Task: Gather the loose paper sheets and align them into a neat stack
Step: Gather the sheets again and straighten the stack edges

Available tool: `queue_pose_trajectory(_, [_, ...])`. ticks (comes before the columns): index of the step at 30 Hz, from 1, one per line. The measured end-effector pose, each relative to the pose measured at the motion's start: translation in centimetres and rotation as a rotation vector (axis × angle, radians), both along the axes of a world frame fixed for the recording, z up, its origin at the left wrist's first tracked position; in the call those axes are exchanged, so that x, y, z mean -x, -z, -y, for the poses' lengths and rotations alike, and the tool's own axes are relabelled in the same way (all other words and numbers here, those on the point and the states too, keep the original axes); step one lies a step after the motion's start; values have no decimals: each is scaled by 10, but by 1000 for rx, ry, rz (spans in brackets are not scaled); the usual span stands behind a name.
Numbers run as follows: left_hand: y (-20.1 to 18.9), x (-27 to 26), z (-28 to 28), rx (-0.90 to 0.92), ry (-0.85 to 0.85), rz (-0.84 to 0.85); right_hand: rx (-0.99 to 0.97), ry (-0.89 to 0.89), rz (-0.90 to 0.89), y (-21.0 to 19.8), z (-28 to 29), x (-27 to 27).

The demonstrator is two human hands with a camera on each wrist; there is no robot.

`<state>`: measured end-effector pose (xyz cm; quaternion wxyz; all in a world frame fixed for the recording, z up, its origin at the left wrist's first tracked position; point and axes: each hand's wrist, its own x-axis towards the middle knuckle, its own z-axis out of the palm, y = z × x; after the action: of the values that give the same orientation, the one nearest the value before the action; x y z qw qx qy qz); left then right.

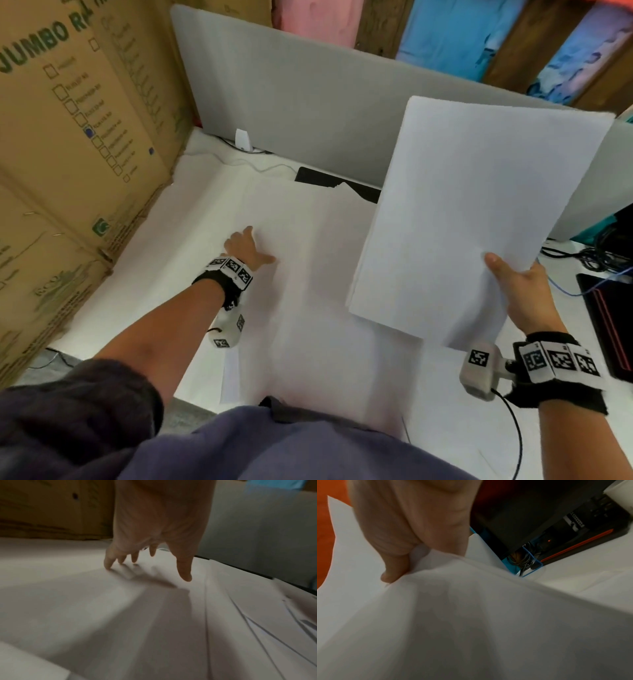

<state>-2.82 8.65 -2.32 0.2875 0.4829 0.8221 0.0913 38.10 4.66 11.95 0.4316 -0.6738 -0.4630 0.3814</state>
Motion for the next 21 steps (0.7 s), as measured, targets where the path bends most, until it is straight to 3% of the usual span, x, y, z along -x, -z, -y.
queue_pose_trajectory(5, [8,11,-2,69,-20,-157,-11,26,45,-5,-7,-7])
queue_pose_trajectory(7, [6,7,-9,55,-50,-141,-9,26,60,-3,-10,-9])
queue_pose_trajectory(10, [1,-1,-20,1,-136,8,4,19,50,2,-16,-8])
queue_pose_trajectory(14, [10,-8,-20,-20,-50,190,16,1,26,7,-21,-2])
queue_pose_trajectory(17, [14,-15,-15,-62,-34,208,16,1,5,11,-23,4])
queue_pose_trajectory(21, [-1,-39,-12,-31,-56,479,34,-6,-22,16,-23,9])
